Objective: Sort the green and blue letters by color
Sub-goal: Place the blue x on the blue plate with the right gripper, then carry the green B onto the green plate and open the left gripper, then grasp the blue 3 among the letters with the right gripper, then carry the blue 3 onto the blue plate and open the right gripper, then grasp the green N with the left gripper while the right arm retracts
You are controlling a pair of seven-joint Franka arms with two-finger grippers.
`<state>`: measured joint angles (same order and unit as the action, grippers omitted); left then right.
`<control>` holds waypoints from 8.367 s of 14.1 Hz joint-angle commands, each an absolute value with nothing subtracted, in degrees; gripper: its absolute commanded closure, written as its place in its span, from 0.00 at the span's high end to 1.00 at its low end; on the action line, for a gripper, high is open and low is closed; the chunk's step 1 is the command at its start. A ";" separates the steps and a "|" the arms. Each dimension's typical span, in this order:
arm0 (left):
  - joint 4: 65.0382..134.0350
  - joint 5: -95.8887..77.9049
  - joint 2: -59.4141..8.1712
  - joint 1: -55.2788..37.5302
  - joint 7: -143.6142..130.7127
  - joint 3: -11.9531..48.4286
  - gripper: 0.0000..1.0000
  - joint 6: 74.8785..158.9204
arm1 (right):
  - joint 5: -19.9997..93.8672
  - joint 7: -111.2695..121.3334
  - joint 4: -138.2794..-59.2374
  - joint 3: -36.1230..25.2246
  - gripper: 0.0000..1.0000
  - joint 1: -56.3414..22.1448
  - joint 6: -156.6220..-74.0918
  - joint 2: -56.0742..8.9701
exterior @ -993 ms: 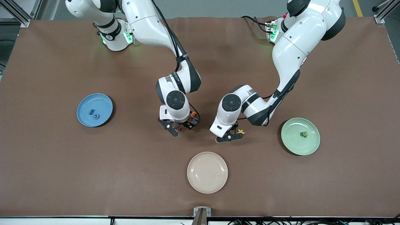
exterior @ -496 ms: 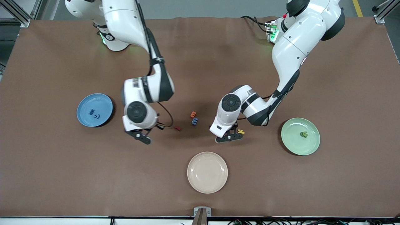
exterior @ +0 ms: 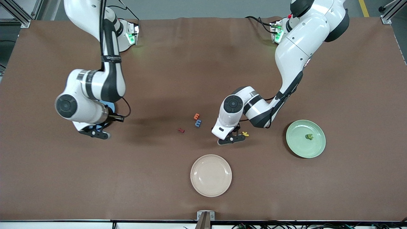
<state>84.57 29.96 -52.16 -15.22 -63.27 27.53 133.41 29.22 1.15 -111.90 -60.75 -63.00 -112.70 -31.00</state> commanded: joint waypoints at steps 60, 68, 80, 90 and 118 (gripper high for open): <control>113.12 32.17 -34.28 33.57 -12.92 34.98 0.03 140.10 | 34.10 -46.49 -81.65 -35.07 0.86 -68.82 -126.73 -54.58; 113.12 32.17 -34.28 33.66 -12.92 34.80 0.08 140.10 | 34.28 -47.81 -81.12 -33.31 0.71 -68.29 -129.64 -55.98; 112.94 32.17 -35.16 33.66 -13.88 34.80 0.53 140.10 | 34.19 -48.60 -80.77 -32.87 0.00 -66.89 -128.85 -55.72; 112.50 32.17 -30.86 33.49 -14.59 38.05 1.00 138.26 | 32.08 -27.38 -88.13 -40.58 0.00 -64.51 -115.51 -47.21; 109.52 43.33 -40.25 0.02 -71.61 44.58 0.79 135.70 | 33.66 38.58 -130.17 -77.87 1.00 -72.16 -122.70 -29.53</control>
